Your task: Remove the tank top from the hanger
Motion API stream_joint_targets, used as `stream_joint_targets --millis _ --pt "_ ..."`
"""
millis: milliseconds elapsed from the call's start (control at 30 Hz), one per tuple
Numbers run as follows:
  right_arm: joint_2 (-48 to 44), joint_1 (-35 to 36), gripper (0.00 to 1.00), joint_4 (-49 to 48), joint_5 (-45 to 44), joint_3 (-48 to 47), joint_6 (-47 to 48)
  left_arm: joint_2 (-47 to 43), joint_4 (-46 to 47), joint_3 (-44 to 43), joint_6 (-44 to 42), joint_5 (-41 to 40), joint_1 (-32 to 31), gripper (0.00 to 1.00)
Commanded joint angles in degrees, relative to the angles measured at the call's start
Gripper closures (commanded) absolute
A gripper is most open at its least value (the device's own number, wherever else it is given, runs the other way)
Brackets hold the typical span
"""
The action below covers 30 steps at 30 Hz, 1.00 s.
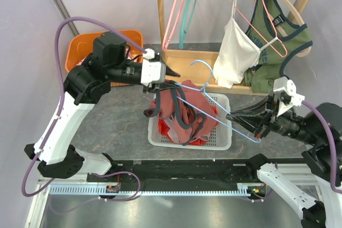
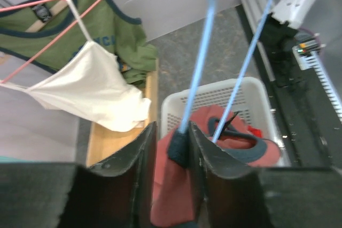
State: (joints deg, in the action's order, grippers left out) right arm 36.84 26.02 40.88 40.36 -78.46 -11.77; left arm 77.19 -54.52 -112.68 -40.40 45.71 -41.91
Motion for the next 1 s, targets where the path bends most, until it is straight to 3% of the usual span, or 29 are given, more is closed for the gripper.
stream_joint_targets --millis 0,100,333,433,500,700,833,967 --pt "-2.99 0.08 1.0 -1.68 -2.56 -0.57 -4.49 3.22 7.31 -4.01 4.79 -5.46 -0.8 0.41" --pt "-4.14 0.08 1.0 -1.51 -3.27 0.93 -4.84 5.16 9.25 -8.59 6.47 -6.77 -1.07 0.19" --pt "-8.27 0.08 1.0 -5.11 -8.17 5.15 -6.34 2.98 11.54 -13.18 5.69 -16.76 -1.16 0.1" --pt "-6.97 0.08 1.0 -1.17 -14.84 3.58 -4.85 -1.93 14.26 -8.89 5.68 -28.96 -1.07 0.09" --pt "-6.08 0.0 1.0 1.48 -16.27 2.26 -4.06 -4.84 14.27 -5.55 5.16 -30.94 0.07 0.07" --pt "-6.08 0.08 1.0 -1.86 -15.84 2.43 -5.19 -15.92 11.81 10.79 12.0 -22.52 3.94 0.07" --pt "-5.55 0.08 1.0 -2.47 -15.57 1.03 -5.46 -20.23 13.3 23.96 20.96 -19.35 6.05 0.14" --pt "-5.29 0.0 1.0 -3.09 -14.61 0.76 -6.24 -19.27 15.05 27.16 24.14 -18.38 5.96 0.13"
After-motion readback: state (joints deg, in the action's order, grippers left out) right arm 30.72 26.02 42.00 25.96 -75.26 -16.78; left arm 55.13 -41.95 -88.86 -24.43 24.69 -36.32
